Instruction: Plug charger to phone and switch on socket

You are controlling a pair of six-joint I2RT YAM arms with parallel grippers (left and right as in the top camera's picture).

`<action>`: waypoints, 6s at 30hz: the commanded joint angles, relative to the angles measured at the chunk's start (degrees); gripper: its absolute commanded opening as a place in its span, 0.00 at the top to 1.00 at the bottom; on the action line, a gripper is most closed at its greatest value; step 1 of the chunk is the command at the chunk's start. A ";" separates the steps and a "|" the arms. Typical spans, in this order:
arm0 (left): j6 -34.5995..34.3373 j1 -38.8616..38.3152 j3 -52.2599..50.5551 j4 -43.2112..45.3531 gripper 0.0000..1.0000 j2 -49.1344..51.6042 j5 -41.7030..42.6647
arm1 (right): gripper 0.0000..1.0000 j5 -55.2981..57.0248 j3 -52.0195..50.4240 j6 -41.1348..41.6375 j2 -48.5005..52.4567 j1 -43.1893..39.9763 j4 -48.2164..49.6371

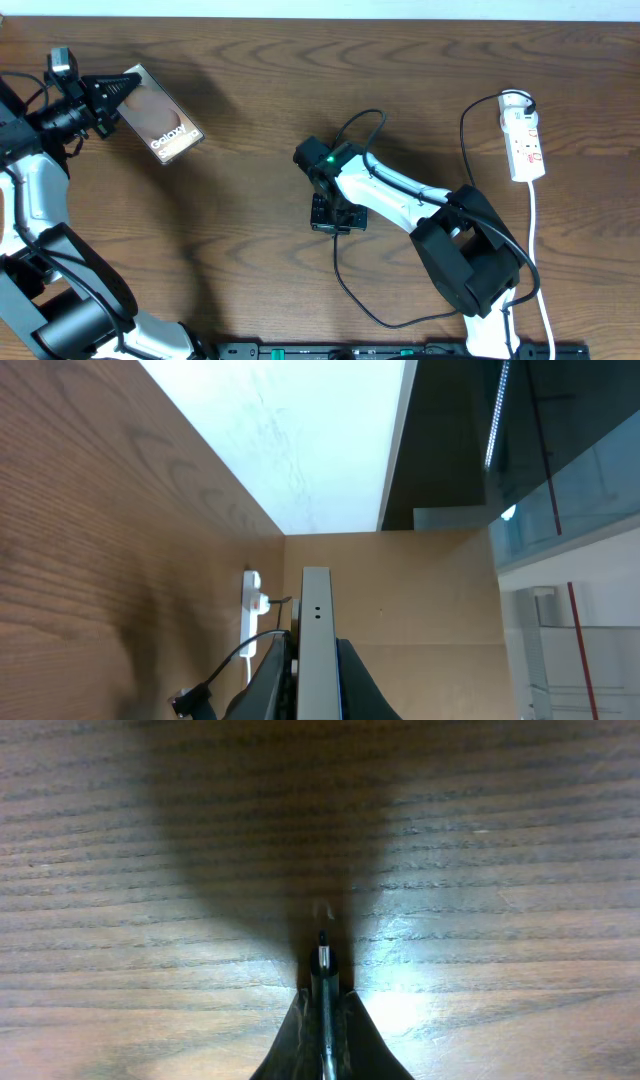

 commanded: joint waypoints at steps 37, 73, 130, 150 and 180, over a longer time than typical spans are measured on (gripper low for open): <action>7.30 -2.36 0.02 0.31 0.93 0.00 2.69 | 0.99 -72.32 0.68 -19.17 2.21 -1.99 67.91; 8.20 -10.03 0.02 10.97 0.93 0.00 2.64 | 0.99 -79.43 0.37 -22.99 5.42 -6.38 80.28; 14.95 -14.78 0.02 10.99 0.92 0.00 -0.46 | 0.99 -71.63 0.39 -17.11 6.84 -7.80 92.17; 12.72 -14.71 0.02 10.99 0.93 0.00 -2.56 | 0.99 -72.83 0.37 -15.87 6.84 -8.72 93.15; 14.25 -14.73 0.02 11.02 0.93 0.00 -0.33 | 0.99 -72.26 0.37 -15.80 6.84 -9.38 93.15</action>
